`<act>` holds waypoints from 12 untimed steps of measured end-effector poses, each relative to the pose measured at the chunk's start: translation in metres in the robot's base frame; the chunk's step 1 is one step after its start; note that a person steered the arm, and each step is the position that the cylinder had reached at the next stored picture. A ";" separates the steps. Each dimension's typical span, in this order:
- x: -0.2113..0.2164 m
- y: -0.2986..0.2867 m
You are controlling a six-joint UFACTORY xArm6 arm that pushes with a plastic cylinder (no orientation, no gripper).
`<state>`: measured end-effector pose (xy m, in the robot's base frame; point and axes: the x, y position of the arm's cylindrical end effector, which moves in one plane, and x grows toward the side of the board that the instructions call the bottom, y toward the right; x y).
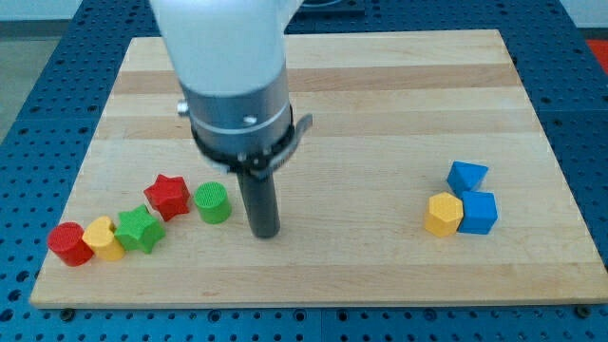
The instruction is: Push the green circle to the top of yellow heart
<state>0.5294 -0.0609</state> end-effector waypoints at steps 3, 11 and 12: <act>-0.009 -0.019; -0.036 -0.053; -0.043 -0.118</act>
<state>0.4868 -0.1788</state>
